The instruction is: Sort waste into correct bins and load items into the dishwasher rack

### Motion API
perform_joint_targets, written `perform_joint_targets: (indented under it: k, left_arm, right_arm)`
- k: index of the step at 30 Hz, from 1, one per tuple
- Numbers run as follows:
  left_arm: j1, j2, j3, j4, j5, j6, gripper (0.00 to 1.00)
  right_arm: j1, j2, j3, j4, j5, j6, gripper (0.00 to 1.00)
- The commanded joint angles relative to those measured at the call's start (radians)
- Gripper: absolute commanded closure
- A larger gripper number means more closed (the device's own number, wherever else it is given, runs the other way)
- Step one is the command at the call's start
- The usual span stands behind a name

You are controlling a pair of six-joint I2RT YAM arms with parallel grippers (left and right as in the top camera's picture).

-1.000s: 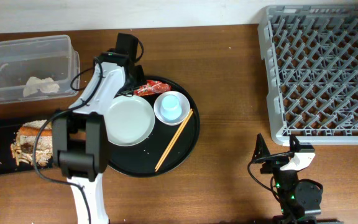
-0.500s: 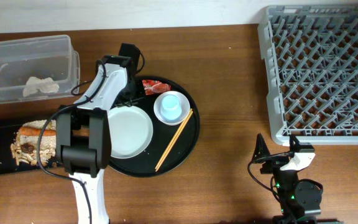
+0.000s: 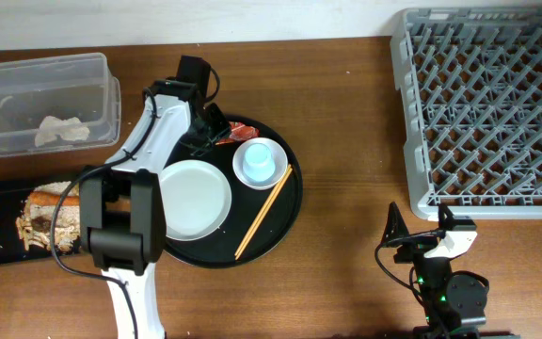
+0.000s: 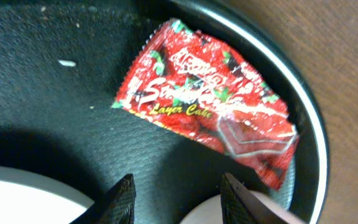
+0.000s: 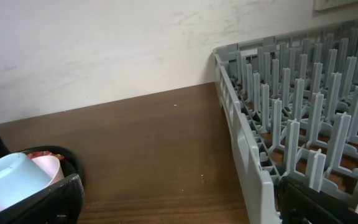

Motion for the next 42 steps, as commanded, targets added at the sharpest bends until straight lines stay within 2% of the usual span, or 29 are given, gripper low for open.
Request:
perform_joint_targets:
  k: [1,8,14,25,31,37,39,42]
  left_arm:
    - [-0.026,0.037,-0.007,0.003,0.018,-0.122,0.48]
    - [-0.063,0.048,-0.007,0.028,0.016,-0.306,0.45]
    - [-0.065,0.108,-0.007,0.086,0.018,-0.404,0.45]
    - [-0.055,0.141,-0.007,0.187,-0.092,-0.409,0.45]
    - [-0.055,0.141,-0.006,0.217,-0.084,-0.410,0.46]
    - [-0.046,0.141,-0.006,0.219,-0.085,-0.410,0.59]
    - [-0.041,0.141,-0.006,0.219,-0.092,-0.410,0.66]
    - [-0.041,0.141,-0.006,0.218,-0.103,-0.409,0.69]
  right_arm:
    - [0.005,-0.008,-0.007,-0.004,0.008,-0.010,0.02]
    - [0.005,-0.008,-0.007,-0.004,0.008,-0.010,0.02]
    - [0.005,-0.008,-0.007,-0.004,0.008,-0.010,0.02]
    - [0.005,-0.008,-0.007,-0.004,0.008,-0.010,0.02]
    - [0.005,-0.008,-0.007,-0.004,0.008,-0.010,0.02]
    - [0.005,-0.008,-0.007,-0.004,0.008,-0.010,0.02]
    - [0.005,-0.008,-0.007,-0.004,0.008,-0.010,0.02]
    - [0.005,-0.008,-0.007,-0.004,0.008,-0.010,0.02]
